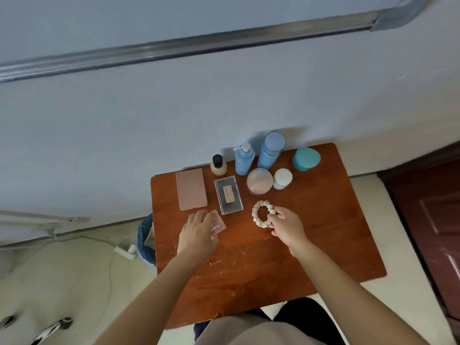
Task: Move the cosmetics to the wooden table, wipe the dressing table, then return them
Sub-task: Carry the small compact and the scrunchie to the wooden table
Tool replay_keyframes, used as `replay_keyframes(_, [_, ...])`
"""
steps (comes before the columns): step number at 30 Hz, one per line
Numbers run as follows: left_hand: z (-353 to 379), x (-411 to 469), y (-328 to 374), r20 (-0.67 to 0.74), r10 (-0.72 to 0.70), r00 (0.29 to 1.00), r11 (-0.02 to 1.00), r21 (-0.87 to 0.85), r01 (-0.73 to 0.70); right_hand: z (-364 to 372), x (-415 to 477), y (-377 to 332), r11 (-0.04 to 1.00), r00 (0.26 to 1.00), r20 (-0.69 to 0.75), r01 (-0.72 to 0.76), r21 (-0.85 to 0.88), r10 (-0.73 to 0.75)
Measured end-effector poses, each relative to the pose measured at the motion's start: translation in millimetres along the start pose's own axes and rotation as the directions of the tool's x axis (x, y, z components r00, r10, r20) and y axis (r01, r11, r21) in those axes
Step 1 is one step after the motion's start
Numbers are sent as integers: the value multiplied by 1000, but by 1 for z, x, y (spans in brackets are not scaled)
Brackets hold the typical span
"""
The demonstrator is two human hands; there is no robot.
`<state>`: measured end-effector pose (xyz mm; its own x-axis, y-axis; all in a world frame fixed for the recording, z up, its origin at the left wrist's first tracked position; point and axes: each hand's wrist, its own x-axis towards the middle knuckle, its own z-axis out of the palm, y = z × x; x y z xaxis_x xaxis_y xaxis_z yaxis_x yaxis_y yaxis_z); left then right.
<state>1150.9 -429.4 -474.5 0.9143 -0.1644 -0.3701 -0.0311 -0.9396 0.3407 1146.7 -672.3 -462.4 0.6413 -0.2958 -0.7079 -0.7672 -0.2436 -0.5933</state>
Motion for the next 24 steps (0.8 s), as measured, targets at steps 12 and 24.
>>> replay_keyframes(12, [-24, 1, 26, -109, 138, 984, 990, 19, -136, -35, -22, -11, 809, 915, -89, 300, -506, -394])
replay_keyframes(24, [-67, -13, 254, -383, 565, 731, 792, 3, -610, -200, -131, 61, 864, 623, -600, 342, -369, -502])
